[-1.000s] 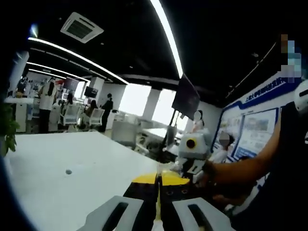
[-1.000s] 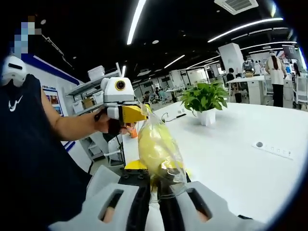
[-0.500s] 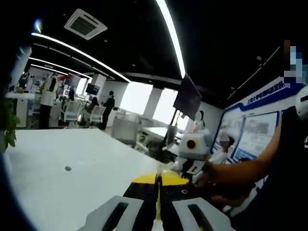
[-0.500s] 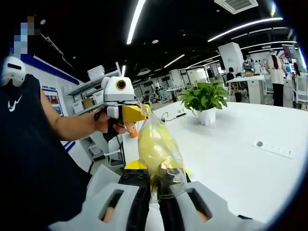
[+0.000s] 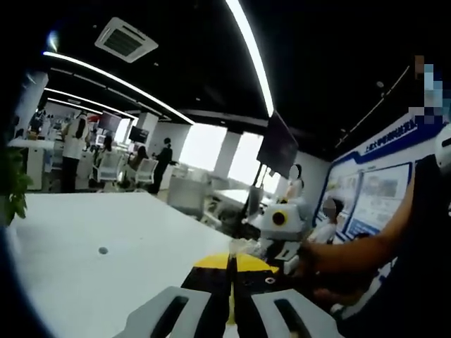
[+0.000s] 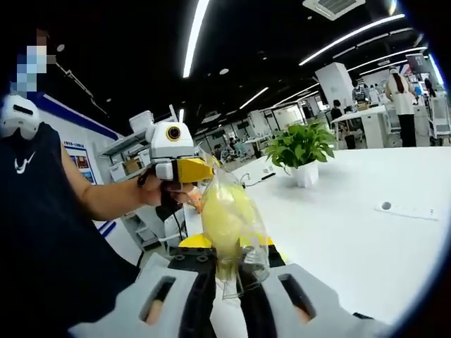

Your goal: Compare the silicone blocks by pressing each to a similar depth, holding the contact briefly, and releasing to observe deformation and rebound differences across the visible hardness samples.

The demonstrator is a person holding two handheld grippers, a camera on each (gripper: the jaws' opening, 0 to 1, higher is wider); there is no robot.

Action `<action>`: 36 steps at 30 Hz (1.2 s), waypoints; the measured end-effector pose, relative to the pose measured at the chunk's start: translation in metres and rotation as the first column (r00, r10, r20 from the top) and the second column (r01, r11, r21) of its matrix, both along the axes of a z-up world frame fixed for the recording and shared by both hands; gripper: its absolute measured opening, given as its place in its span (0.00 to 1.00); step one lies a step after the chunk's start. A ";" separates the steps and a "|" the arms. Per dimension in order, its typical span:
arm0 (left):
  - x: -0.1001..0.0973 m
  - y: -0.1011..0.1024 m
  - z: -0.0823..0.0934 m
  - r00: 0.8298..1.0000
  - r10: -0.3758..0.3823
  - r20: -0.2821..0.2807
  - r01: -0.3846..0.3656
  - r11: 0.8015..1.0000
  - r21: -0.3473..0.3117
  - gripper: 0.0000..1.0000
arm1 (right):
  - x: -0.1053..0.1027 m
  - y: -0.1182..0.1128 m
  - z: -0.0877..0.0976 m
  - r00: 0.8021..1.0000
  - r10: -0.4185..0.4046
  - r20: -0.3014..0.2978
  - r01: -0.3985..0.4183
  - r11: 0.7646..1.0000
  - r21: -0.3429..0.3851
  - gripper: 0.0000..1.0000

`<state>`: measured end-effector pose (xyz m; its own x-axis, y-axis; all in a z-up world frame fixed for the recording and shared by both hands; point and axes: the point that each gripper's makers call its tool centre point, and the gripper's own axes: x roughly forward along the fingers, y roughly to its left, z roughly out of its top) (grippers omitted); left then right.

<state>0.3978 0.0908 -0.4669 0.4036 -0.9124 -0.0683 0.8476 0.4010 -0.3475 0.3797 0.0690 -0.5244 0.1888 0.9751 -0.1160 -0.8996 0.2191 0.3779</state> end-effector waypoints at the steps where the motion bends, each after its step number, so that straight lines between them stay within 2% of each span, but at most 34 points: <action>1: 0.000 0.000 0.000 1.000 0.000 -0.002 0.000 1.000 0.001 0.00 | 0.000 0.000 0.000 1.000 0.000 -0.003 0.000 1.000 0.000 0.08; 4: -0.002 -0.001 0.001 1.000 -0.002 0.021 0.002 1.000 0.008 0.00 | 0.000 0.001 -0.001 1.000 -0.007 -0.004 0.007 1.000 0.003 0.09; 6: -0.003 -0.002 0.005 0.999 -0.001 0.035 0.001 1.000 -0.003 0.00 | 0.001 0.000 0.003 1.000 -0.006 -0.026 0.007 0.999 0.043 0.10; 9: -0.001 -0.002 0.012 1.000 0.002 0.025 -0.001 0.999 -0.034 0.00 | 0.002 -0.001 0.008 0.999 -0.014 -0.030 0.016 0.997 0.074 0.11; 11: -0.002 -0.004 0.015 1.000 -0.002 0.030 0.003 0.999 -0.036 0.00 | 0.004 0.000 0.008 1.000 -0.027 -0.013 0.028 0.997 0.069 0.13; 20: -0.003 -0.007 0.021 0.999 -0.015 0.049 0.017 0.999 -0.039 0.00 | 0.011 -0.004 0.010 0.997 -0.075 0.003 0.075 0.994 0.085 0.30; 24: -0.002 -0.007 0.020 0.999 -0.013 0.049 0.015 0.999 -0.041 0.00 | 0.018 -0.006 0.009 0.992 -0.117 0.042 0.114 0.991 0.076 0.53; 28: -0.002 -0.008 0.020 0.999 -0.014 0.050 0.016 0.999 -0.039 0.00 | 0.023 -0.010 0.010 0.987 -0.149 0.064 0.144 0.987 0.077 0.69; 32: -0.001 -0.009 0.020 0.999 -0.011 0.045 0.013 0.999 -0.041 0.00 | 0.036 -0.016 0.015 0.967 -0.225 0.117 0.217 0.973 0.081 0.96; 36: 0.000 -0.010 0.020 0.999 -0.008 0.037 0.009 0.999 -0.046 0.00 | 0.040 -0.020 0.014 0.959 -0.240 0.154 0.234 0.971 0.056 0.96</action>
